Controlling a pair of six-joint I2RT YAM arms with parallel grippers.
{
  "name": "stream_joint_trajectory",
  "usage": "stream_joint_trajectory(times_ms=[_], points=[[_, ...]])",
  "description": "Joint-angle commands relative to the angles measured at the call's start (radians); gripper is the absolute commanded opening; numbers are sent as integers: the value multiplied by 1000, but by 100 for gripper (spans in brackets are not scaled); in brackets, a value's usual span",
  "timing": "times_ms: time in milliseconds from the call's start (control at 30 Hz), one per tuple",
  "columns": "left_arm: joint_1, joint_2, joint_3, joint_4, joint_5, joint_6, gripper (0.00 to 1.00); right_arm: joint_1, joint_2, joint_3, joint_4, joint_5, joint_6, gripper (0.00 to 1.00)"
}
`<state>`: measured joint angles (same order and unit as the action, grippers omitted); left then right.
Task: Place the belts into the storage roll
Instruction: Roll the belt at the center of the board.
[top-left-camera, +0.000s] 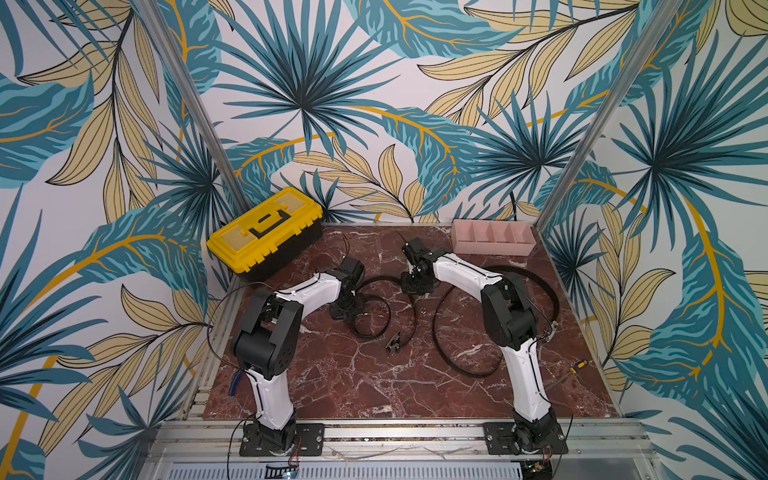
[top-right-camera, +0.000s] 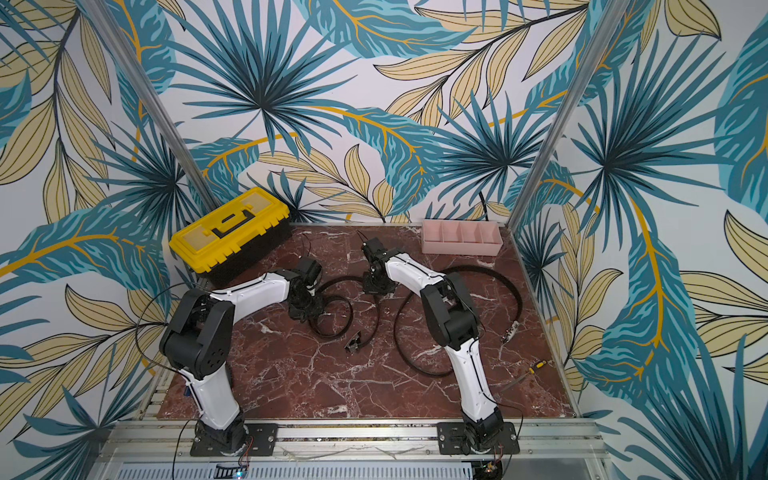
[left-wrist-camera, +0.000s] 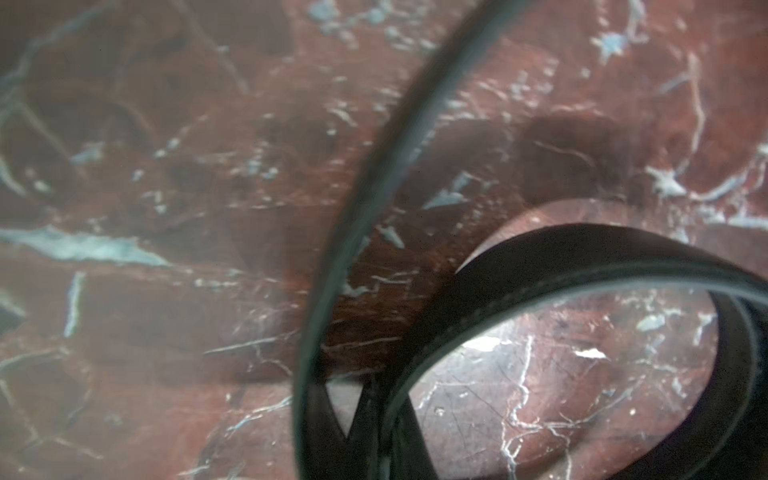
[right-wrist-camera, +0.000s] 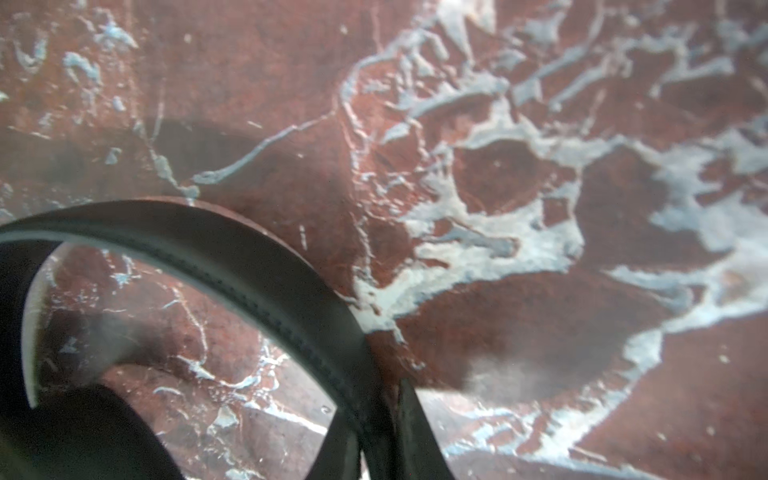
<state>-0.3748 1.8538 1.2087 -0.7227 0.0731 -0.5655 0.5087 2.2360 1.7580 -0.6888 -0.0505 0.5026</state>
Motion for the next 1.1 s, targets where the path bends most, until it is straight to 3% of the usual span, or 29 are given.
stream_joint_trajectory(times_ms=[0, 267, 467, 633, 800, 1067], points=[[16, 61, -9, -78, -29, -186, 0, 0, -56, -83, -2, 15, 108, 16], [16, 152, 70, -130, 9, -473, 0, 23, -213, -337, 104, -5, 268, 15], [-5, 207, 150, -195, 13, -564, 0, 106, -297, -468, 174, -15, 376, 15], [-38, 227, 213, -261, -32, -532, 0, 165, -343, -555, 237, 8, 476, 14], [-98, 281, 320, -440, -172, -380, 0, 165, -346, -547, 220, 50, 460, 15], [-131, 246, 331, -595, -242, -353, 0, 172, -383, -635, 352, 33, 587, 16]])
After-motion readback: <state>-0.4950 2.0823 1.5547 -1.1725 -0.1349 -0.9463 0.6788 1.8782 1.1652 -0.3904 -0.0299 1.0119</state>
